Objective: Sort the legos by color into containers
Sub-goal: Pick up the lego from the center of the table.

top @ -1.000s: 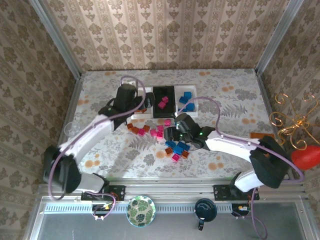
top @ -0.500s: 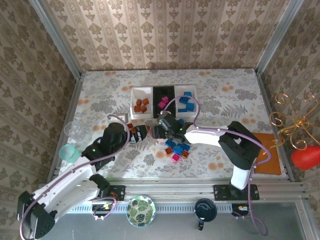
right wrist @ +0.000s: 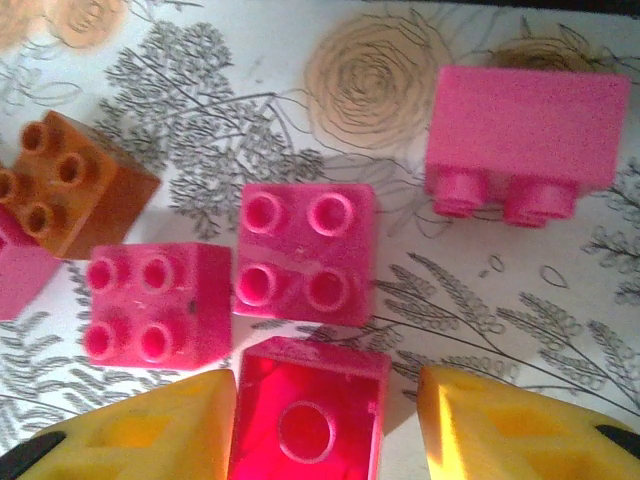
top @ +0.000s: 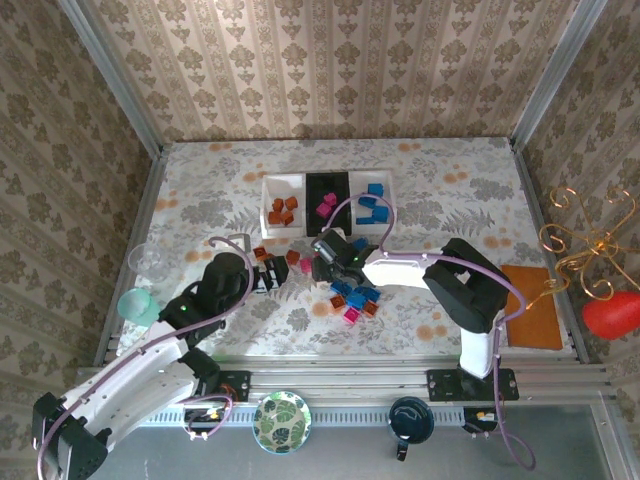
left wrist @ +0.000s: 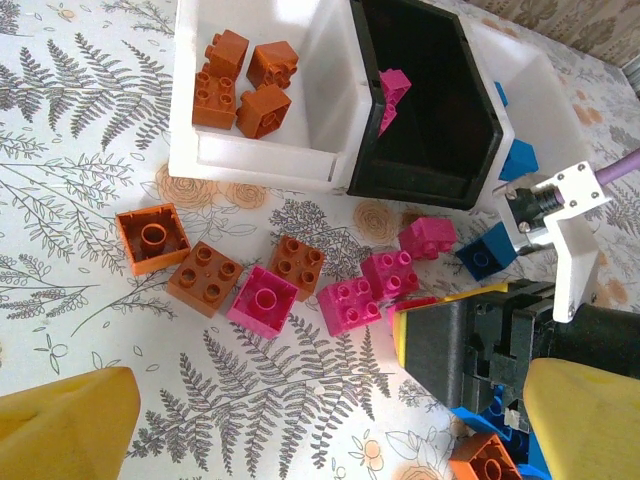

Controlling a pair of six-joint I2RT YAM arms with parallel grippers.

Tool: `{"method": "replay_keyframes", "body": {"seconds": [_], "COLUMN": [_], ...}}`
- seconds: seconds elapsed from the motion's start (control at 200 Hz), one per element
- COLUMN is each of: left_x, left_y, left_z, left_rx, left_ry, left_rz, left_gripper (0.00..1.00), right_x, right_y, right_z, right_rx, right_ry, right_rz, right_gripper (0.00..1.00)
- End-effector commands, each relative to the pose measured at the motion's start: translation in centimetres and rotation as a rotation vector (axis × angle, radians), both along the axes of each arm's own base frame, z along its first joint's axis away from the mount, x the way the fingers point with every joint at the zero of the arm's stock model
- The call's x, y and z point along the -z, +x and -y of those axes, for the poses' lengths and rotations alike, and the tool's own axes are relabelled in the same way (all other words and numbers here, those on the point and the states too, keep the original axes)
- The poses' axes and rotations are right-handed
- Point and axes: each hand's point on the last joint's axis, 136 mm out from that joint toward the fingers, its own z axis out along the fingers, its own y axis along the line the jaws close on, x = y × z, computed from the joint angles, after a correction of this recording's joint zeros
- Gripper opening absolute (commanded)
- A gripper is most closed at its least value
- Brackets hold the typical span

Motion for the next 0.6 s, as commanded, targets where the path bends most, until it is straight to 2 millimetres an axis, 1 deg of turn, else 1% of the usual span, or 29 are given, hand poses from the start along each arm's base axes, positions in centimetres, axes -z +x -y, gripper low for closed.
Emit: {"method": "replay_keyframes", "body": {"seconds": [0.0, 0.085, 0.17, 0.26, 0.36, 0.42, 0.475, 0.535, 0.595], "left_x": [0.5, 0.7, 0.9, 1.1, 1.3, 1.4, 1.5, 1.6, 1.8], "left_y": [-0.1, -0.1, -0.2, -0.2, -0.3, -0.4, -0.4, -0.5, -0.5], "left_z": [-0.3, -0.3, -0.4, -0.5, -0.6, -0.6, -0.7, -0.7, -0.8], "left_rx": [-0.016, -0.014, -0.014, -0.014, -0.016, -0.012, -0.014, -0.014, -0.016], "left_ry": [0.007, 0.015, 0.020, 0.028, 0.035, 0.037, 0.039, 0.041, 0.046], "left_rz": [-0.012, -0.014, -0.020, -0.025, -0.032, -0.035, -0.037, -0.041, -0.044], "left_gripper": [1.00, 1.00, 1.00, 1.00, 1.00, 1.00, 1.00, 1.00, 1.00], "right_x": [-0.2, -0.2, 0.1, 0.3, 0.0, -0.8, -2.1, -3.9, -6.3], "right_y": [-0.5, -0.4, -0.2, 0.0, 0.2, 0.2, 0.3, 0.4, 0.6], "right_z": [1.6, 0.7, 0.4, 0.1, -0.3, -0.7, -1.0, -1.1, -1.0], "right_rx": [0.024, -0.015, -0.023, -0.026, -0.051, -0.072, -0.095, -0.114, -0.128], "right_ry": [-0.049, -0.042, -0.044, -0.044, -0.039, -0.022, -0.002, 0.021, 0.048], "right_rz": [0.011, 0.007, -0.003, -0.004, 0.008, 0.027, 0.057, 0.098, 0.148], "right_gripper": [0.53, 0.59, 0.60, 0.54, 0.43, 0.37, 0.32, 0.29, 0.27]}}
